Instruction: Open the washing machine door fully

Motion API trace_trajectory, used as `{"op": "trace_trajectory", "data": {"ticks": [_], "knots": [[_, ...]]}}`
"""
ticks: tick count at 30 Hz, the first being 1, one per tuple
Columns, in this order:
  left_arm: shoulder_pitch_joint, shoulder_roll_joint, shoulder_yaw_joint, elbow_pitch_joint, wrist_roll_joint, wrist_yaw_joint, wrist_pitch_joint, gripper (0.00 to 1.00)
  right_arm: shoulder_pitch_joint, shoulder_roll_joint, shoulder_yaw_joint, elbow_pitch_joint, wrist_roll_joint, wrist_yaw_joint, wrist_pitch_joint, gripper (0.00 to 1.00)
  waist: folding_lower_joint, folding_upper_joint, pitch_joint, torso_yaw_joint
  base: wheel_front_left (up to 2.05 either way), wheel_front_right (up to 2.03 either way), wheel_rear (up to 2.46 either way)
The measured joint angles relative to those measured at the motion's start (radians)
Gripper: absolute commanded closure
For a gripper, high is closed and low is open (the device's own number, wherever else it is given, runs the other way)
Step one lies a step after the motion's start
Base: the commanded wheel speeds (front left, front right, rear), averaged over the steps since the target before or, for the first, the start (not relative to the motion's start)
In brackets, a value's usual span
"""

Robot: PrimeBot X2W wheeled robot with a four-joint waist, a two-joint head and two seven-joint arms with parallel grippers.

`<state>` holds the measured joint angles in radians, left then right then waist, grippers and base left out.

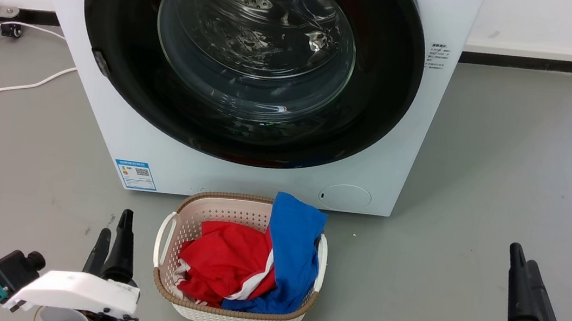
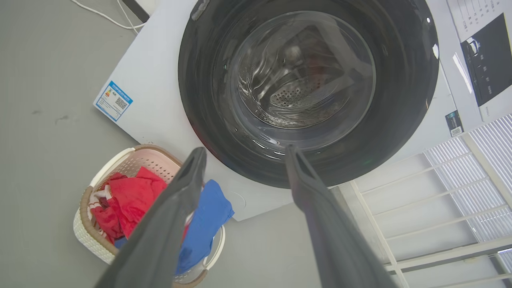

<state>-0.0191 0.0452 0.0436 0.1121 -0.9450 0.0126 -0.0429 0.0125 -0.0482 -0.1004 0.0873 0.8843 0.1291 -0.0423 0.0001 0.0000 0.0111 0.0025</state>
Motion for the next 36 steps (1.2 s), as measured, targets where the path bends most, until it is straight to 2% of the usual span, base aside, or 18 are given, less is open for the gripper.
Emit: {"op": "trace_trajectory", "data": {"ticks": [17,36], "knots": [[0.026,0.032,-0.074,-0.050,0.251,0.054,-0.055,0.00,0.039,0.000,0.008,-0.049,-0.298,0.000,-0.055,0.00,0.0000,0.0000,-0.002,0.003,0.00,0.00,0.00],[0.051,0.046,-0.125,-0.100,0.457,0.076,-0.109,0.00,0.073,0.000,0.004,-0.118,-0.502,0.000,-0.107,0.00,0.0000,0.0000,0.004,0.004,0.00,0.00,0.00]]}}
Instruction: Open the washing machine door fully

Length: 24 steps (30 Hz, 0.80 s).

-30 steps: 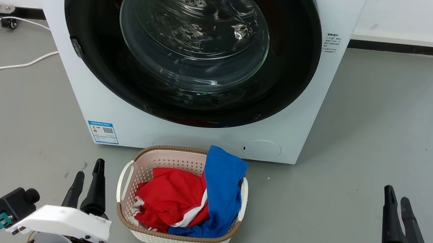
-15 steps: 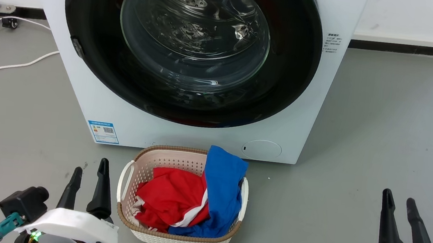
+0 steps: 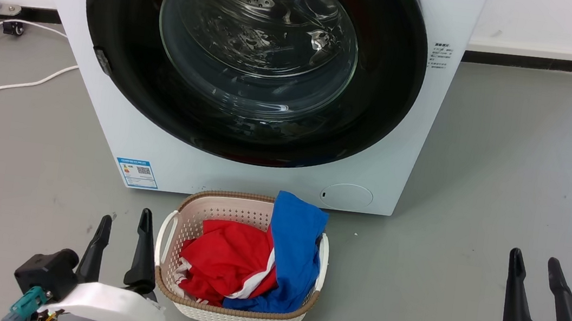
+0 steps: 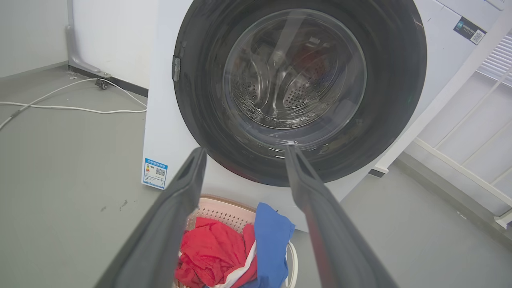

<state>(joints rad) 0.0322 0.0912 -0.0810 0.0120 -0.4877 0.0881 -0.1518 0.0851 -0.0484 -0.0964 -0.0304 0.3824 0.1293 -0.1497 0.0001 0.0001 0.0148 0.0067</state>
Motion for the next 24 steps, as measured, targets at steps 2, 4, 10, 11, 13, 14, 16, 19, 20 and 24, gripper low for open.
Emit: {"op": "trace_trajectory", "data": {"ticks": [2,4,10,11,13,14,16,19,20,24], "knots": [[0.000,0.000,-0.004,-0.002,0.019,0.000,-0.003,0.00,0.004,0.000,0.000,-0.006,-0.016,0.000,-0.006,0.00,0.0000,0.0000,0.000,0.001,0.00,0.00,0.00],[0.001,0.000,-0.007,-0.005,0.038,0.000,-0.010,0.00,0.010,0.000,0.000,-0.012,-0.035,0.000,-0.010,0.00,0.0000,0.0000,0.001,0.001,0.00,0.00,0.00],[0.012,-0.006,-0.012,-0.009,0.110,-0.009,-0.028,0.00,0.022,0.000,-0.002,-0.034,-0.095,0.000,-0.030,0.00,0.0000,0.0000,0.000,0.005,0.00,0.00,0.00],[0.014,-0.006,-0.012,-0.010,0.120,-0.009,-0.030,0.00,0.023,0.000,-0.002,-0.036,-0.103,0.000,-0.032,0.00,0.0000,0.0000,0.000,0.005,0.00,0.00,0.00],[0.018,-0.008,-0.011,-0.010,0.137,-0.010,-0.035,0.00,0.026,0.000,-0.001,-0.040,-0.116,0.000,-0.036,0.00,0.0000,0.0000,0.000,0.006,0.00,0.00,0.00],[0.020,-0.009,-0.012,-0.010,0.145,-0.011,-0.037,0.00,0.028,0.000,-0.001,-0.042,-0.123,0.000,-0.037,0.00,0.0000,0.0000,0.000,0.006,0.00,0.00,0.00],[0.022,-0.010,-0.011,-0.010,0.162,-0.017,-0.042,0.00,0.033,0.000,-0.001,-0.046,-0.132,0.000,-0.044,0.00,0.0000,0.0000,-0.001,0.007,0.00,0.00,0.00],[0.025,-0.014,-0.010,-0.010,0.187,-0.020,-0.047,0.00,0.038,0.000,-0.002,-0.048,-0.147,0.000,-0.049,0.00,0.0000,-0.0001,-0.001,0.008,0.00,0.00,0.00],[0.026,-0.015,-0.010,-0.010,0.194,-0.024,-0.050,0.00,0.038,0.000,-0.002,-0.048,-0.153,0.000,-0.052,0.00,0.0000,0.0000,-0.001,0.008,0.00,0.00,0.00],[0.031,-0.021,-0.007,-0.010,0.222,-0.031,-0.059,0.00,0.045,0.000,-0.001,-0.052,-0.181,0.000,-0.061,0.00,0.0000,0.0000,-0.004,0.009,0.00,0.00,0.00]]}}
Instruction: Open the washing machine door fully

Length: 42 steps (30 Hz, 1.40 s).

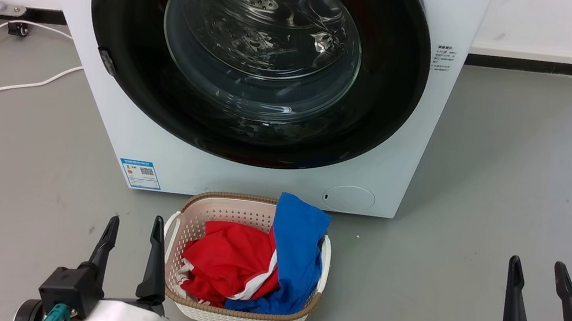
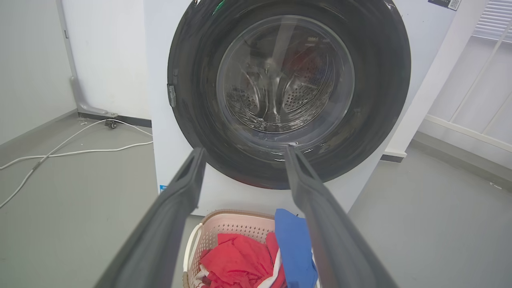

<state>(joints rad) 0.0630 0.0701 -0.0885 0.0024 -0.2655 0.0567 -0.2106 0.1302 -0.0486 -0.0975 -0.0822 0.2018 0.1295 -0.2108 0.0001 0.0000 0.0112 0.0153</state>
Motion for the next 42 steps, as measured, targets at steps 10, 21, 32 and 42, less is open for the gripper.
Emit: {"op": "trace_trajectory", "data": {"ticks": [10,21,32,42], "knots": [[0.017,-0.014,0.012,0.002,0.064,-0.017,-0.020,0.00,0.017,0.000,0.011,-0.018,-0.053,0.000,-0.018,0.00,-0.0001,0.0000,-0.008,0.001,0.00,0.00,0.00],[0.035,-0.018,0.020,0.005,0.140,-0.028,-0.039,0.00,0.036,0.000,0.010,-0.024,-0.094,0.000,-0.040,0.00,-0.0001,0.0000,-0.014,0.006,0.00,0.00,0.00],[0.042,-0.019,0.019,0.013,0.173,-0.027,-0.050,0.00,0.046,0.000,0.012,-0.030,-0.130,0.001,-0.052,0.00,-0.0001,0.0000,-0.010,0.009,0.00,0.00,0.00],[0.043,-0.019,0.018,0.030,0.163,-0.021,-0.052,0.00,0.046,0.000,0.011,-0.018,-0.119,0.001,-0.052,0.00,-0.0001,0.0000,-0.011,0.008,0.00,0.00,0.00]]}}
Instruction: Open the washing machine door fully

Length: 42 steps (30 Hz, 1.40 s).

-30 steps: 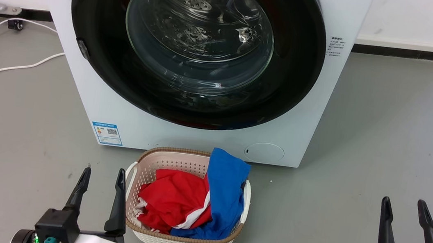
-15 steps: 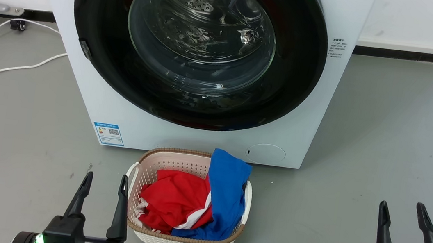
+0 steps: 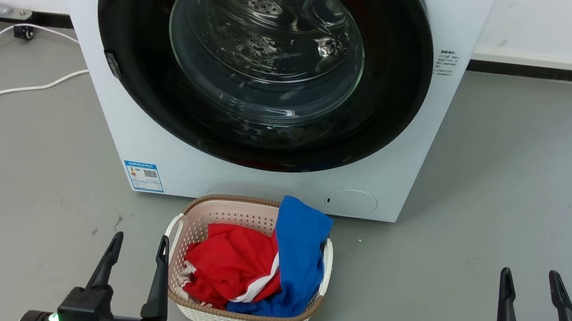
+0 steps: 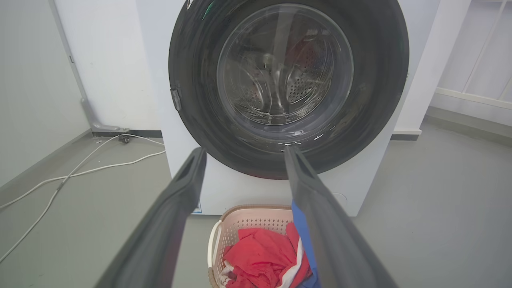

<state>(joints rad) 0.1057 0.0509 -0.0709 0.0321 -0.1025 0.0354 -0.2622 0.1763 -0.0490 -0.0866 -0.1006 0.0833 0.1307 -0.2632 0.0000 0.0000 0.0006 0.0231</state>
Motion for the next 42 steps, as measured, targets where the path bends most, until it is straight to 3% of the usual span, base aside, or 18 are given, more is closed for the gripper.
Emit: {"op": "trace_trajectory", "data": {"ticks": [9,12,17,24,29,42], "knots": [[0.000,0.000,-0.003,0.007,0.000,0.004,-0.001,0.00,0.000,0.000,-0.001,0.002,0.011,0.000,0.000,0.00,0.0000,0.0000,-0.001,0.002,0.00,0.00,0.00],[0.000,0.000,-0.002,0.007,0.000,0.006,-0.001,0.00,-0.003,0.000,-0.023,0.002,0.084,0.000,0.000,0.00,0.0000,0.0000,-0.002,0.002,0.00,0.00,0.00],[0.000,0.000,-0.001,0.008,0.001,0.009,-0.001,0.00,-0.025,-0.001,-0.062,0.021,0.315,0.000,0.000,0.00,0.0000,0.0000,-0.007,-0.002,0.00,0.00,0.00],[0.003,0.000,-0.004,0.010,0.001,0.008,-0.001,0.00,-0.034,0.000,-0.027,0.092,0.696,0.000,0.000,0.00,0.0000,0.0000,-0.015,0.000,0.00,0.00,0.00],[0.004,0.000,-0.007,0.012,0.001,0.007,-0.001,0.00,-0.034,0.000,0.021,0.070,0.942,0.000,0.000,0.00,0.0000,0.0000,-0.017,0.002,0.00,0.00,0.00],[0.011,0.000,-0.005,0.017,0.001,0.003,-0.001,0.00,0.014,-0.008,0.145,0.013,1.374,0.000,0.020,0.00,0.0000,0.0000,-0.022,-0.001,0.00,0.00,0.00]]}}
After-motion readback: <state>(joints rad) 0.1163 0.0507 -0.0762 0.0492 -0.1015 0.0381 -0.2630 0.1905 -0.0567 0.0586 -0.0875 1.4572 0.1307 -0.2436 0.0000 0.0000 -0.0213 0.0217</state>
